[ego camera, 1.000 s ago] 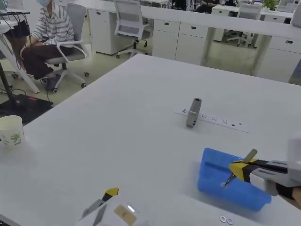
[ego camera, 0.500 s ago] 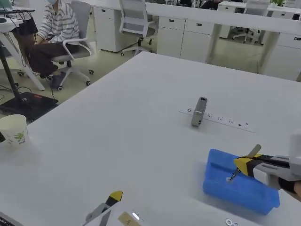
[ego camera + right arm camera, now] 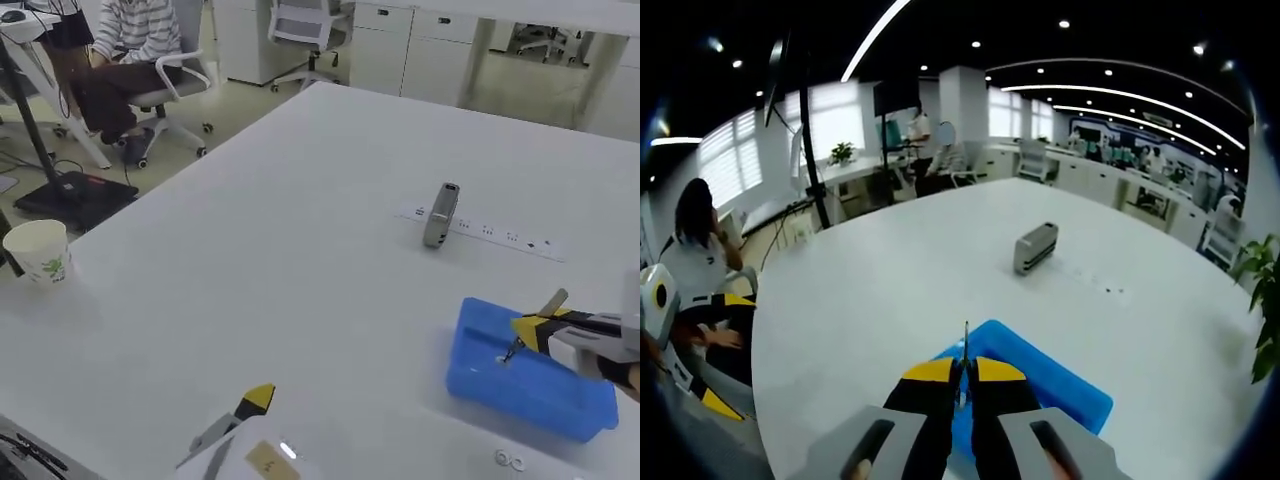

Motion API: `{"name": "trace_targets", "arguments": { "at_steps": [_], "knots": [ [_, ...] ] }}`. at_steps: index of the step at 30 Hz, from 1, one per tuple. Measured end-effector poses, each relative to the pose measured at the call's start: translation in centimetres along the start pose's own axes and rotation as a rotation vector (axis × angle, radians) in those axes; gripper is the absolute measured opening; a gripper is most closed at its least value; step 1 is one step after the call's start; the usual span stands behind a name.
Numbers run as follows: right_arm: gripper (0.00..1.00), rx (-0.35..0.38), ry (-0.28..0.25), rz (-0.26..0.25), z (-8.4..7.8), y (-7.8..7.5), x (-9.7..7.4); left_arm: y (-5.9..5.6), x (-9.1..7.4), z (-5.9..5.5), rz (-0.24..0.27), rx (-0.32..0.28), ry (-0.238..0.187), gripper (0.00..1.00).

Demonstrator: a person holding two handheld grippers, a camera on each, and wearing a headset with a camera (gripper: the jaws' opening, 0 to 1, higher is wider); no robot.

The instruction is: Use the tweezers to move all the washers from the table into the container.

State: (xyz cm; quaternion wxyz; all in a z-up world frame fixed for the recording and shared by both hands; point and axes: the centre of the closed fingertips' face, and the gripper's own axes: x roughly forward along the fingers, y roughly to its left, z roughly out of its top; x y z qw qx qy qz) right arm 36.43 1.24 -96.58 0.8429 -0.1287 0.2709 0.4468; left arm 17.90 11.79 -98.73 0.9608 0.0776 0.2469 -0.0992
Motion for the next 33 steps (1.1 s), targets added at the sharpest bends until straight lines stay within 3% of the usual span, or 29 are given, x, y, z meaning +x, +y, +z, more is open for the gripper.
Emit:
{"name": "trace_targets", "arguments": {
  "at_steps": [15, 17, 33],
  "knots": [
    [0.01, 0.018, 0.041, -0.045, -3.2, -1.4, 2.4, -0.5, 0.3, -0.1, -0.024, -0.003, 0.001, 0.92],
    [0.01, 0.013, 0.044, -0.055, -3.4, -1.6, 2.6, -0.5, 0.4, -0.5, -0.023, 0.005, 0.02, 0.91],
    [0.02, 0.015, 0.046, -0.074, -4.3, -2.1, 3.4, -0.5, 0.4, -0.8, -0.024, 0.017, 0.042, 0.9]
  ]
}}
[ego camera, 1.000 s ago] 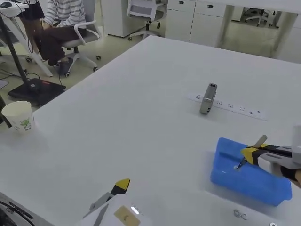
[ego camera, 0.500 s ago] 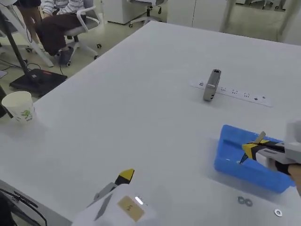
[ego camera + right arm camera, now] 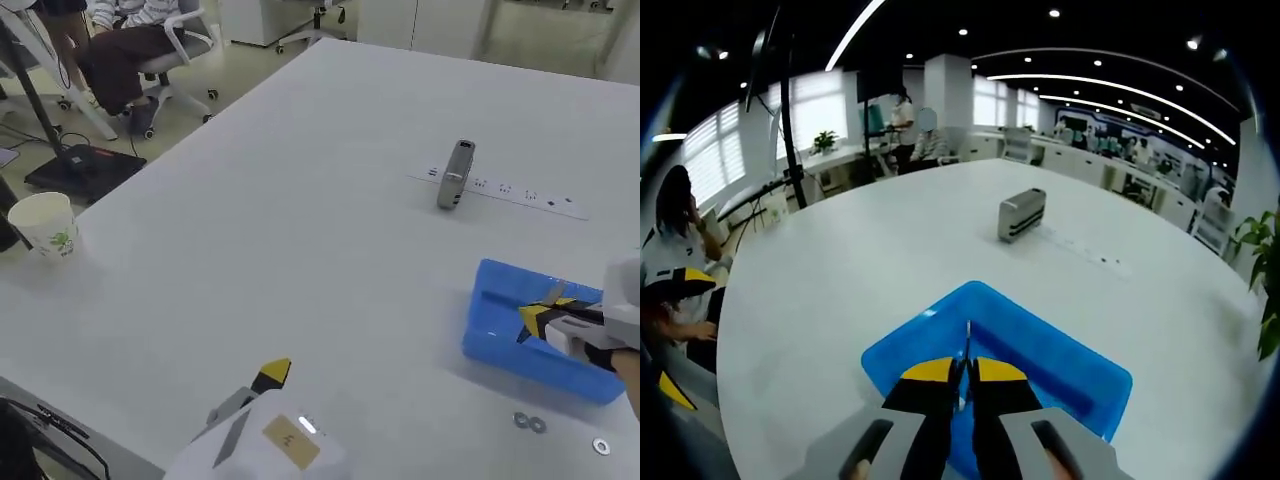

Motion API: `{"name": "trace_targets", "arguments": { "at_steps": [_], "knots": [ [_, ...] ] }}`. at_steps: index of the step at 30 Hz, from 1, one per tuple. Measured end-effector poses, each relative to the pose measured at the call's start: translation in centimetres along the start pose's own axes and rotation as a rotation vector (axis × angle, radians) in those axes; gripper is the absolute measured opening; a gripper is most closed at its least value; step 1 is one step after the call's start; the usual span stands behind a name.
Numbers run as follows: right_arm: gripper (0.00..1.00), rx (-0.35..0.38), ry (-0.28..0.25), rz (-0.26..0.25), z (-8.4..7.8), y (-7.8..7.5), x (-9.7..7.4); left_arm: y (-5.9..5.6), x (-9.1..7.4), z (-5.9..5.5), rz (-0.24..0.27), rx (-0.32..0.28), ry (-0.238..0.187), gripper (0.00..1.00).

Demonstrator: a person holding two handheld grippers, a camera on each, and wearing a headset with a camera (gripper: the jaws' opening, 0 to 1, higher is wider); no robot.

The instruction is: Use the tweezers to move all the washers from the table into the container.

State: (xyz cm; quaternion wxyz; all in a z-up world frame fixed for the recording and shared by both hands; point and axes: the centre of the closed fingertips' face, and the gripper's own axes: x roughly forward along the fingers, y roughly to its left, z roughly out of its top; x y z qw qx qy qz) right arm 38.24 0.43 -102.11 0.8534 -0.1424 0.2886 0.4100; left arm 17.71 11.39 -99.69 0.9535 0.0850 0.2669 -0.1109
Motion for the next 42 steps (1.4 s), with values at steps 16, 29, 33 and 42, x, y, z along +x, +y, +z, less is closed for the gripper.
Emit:
{"name": "trace_targets", "arguments": {
  "at_steps": [16, 29, 33, 42],
  "knots": [
    [0.03, 0.008, -0.005, -0.029, 0.0, -0.8, -0.3, -0.1, 0.0, -0.2, 0.0, 0.018, 0.013, 0.89],
    [0.03, 0.014, -0.081, -0.046, 2.7, -0.9, -2.4, -0.2, 0.1, -0.2, -0.007, 0.025, 0.01, 0.88],
    [0.03, 0.001, -0.098, -0.059, 3.4, -0.9, -3.2, -0.4, 0.0, -0.1, -0.013, 0.034, 0.009, 0.89],
    [0.03, -0.001, -0.149, -0.078, 4.9, -0.7, -5.5, -0.8, 0.0, -0.1, -0.024, 0.044, 0.015, 0.88]
  ]
}}
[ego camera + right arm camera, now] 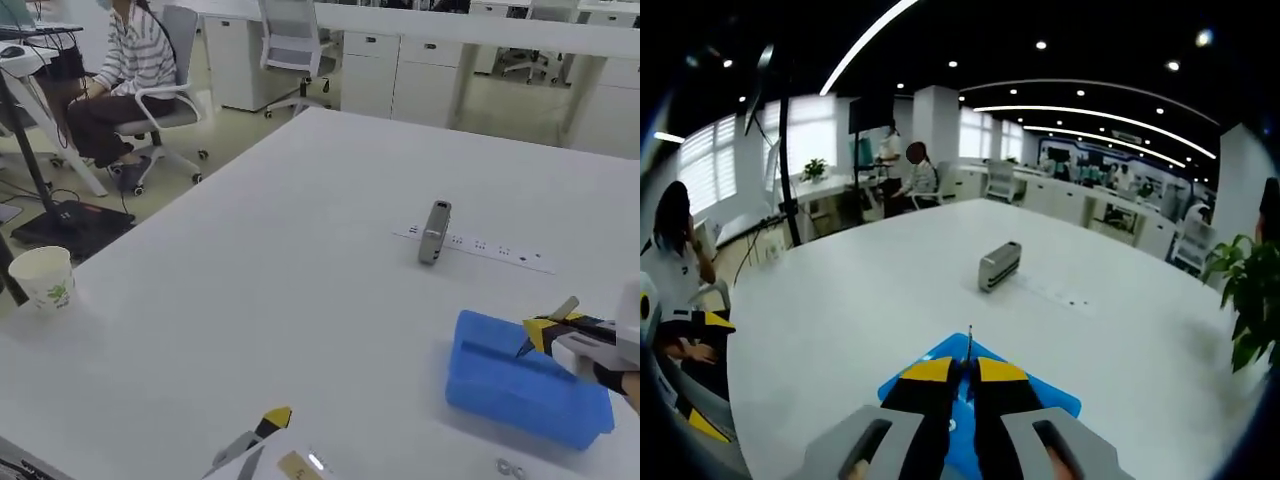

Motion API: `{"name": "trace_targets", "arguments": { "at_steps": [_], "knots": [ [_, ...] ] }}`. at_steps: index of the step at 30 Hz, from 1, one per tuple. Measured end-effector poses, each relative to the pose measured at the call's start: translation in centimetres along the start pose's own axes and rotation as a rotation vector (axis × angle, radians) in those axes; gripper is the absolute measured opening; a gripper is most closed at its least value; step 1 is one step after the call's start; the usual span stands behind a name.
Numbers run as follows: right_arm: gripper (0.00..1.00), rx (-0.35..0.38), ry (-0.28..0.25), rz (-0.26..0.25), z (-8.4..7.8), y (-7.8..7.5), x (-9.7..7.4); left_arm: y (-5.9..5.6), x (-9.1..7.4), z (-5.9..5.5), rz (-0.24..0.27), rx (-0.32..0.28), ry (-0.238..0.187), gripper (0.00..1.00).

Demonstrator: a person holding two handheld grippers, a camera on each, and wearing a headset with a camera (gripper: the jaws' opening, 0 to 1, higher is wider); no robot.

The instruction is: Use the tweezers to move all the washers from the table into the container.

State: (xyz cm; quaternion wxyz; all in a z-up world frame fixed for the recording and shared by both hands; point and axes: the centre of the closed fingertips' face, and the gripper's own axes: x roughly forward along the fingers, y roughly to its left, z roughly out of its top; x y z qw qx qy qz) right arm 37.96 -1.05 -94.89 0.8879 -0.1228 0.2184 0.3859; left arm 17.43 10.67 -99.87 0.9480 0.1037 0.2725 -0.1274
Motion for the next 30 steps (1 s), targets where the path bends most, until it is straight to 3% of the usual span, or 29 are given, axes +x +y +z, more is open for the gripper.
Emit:
{"name": "trace_targets", "arguments": {
  "at_steps": [13, 22, 26, 30],
  "knots": [
    [0.03, 0.005, -0.055, 0.009, 0.9, 1.8, -3.2, -1.0, 0.0, -0.1, -0.045, 0.021, 0.015, 0.88],
    [0.03, 0.021, -0.055, 0.034, 0.0, 3.0, -4.6, -1.6, 0.0, -0.2, -0.073, 0.038, 0.021, 0.88],
    [0.03, 0.018, -0.046, 0.041, -0.6, 3.7, -5.4, -1.6, -0.1, -0.1, -0.082, 0.019, 0.016, 0.88],
    [0.03, 0.039, -0.045, 0.046, -1.2, 3.8, -5.6, -2.3, -0.1, -0.2, -0.125, -0.005, 0.02, 0.88]
  ]
}}
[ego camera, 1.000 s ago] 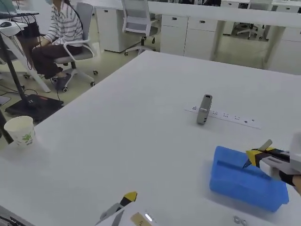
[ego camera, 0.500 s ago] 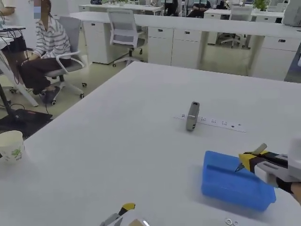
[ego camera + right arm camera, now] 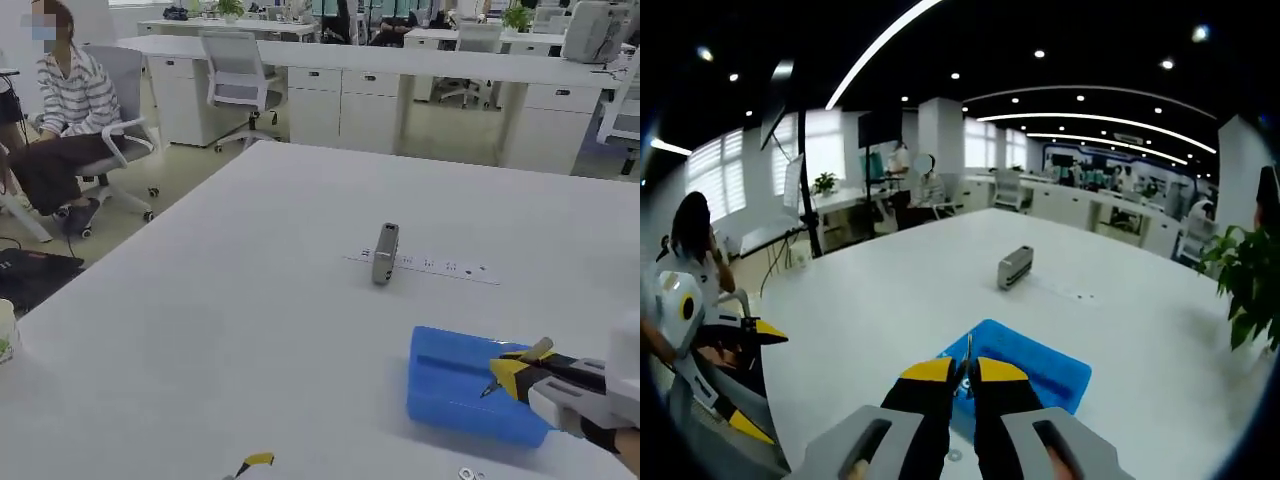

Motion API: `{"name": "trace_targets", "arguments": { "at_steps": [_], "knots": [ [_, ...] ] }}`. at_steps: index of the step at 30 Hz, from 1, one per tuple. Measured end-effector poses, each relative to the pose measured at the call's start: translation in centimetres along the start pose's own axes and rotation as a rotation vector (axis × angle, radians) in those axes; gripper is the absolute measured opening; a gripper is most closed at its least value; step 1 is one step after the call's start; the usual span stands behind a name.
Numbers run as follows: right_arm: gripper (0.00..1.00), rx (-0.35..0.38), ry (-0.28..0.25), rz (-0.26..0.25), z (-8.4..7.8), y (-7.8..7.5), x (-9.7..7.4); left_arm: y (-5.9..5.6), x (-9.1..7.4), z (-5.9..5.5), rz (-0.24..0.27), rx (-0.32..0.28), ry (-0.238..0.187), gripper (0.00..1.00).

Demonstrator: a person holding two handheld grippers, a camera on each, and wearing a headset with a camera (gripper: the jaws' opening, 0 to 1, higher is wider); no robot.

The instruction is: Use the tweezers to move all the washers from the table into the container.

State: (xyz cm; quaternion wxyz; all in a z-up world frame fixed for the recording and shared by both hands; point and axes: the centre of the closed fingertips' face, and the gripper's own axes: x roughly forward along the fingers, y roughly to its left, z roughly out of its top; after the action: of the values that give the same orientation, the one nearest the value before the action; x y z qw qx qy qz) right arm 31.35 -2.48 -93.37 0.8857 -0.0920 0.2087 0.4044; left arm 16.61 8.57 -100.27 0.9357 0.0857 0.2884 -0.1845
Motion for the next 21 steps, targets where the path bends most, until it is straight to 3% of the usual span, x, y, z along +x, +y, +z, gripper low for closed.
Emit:
{"name": "trace_targets", "arguments": {
  "at_steps": [7, 14, 16, 21],
  "knots": [
    [0.03, 0.039, 0.002, 0.01, -0.6, 0.1, 0.0, -1.1, 0.1, -0.3, -0.057, 0.018, 0.013, 0.88],
    [0.03, 0.063, 0.03, 0.029, -2.3, 0.7, 0.4, -1.8, 0.1, -0.3, -0.098, 0.023, 0.017, 0.88],
    [0.03, 0.072, 0.047, 0.036, -3.1, 0.9, 0.5, -1.9, 0.0, -0.1, -0.105, 0.03, 0.0, 0.88],
    [0.03, 0.092, 0.062, 0.04, -4.3, 1.2, 0.4, -2.2, 0.1, -0.3, -0.124, 0.035, 0.013, 0.88]
  ]
}}
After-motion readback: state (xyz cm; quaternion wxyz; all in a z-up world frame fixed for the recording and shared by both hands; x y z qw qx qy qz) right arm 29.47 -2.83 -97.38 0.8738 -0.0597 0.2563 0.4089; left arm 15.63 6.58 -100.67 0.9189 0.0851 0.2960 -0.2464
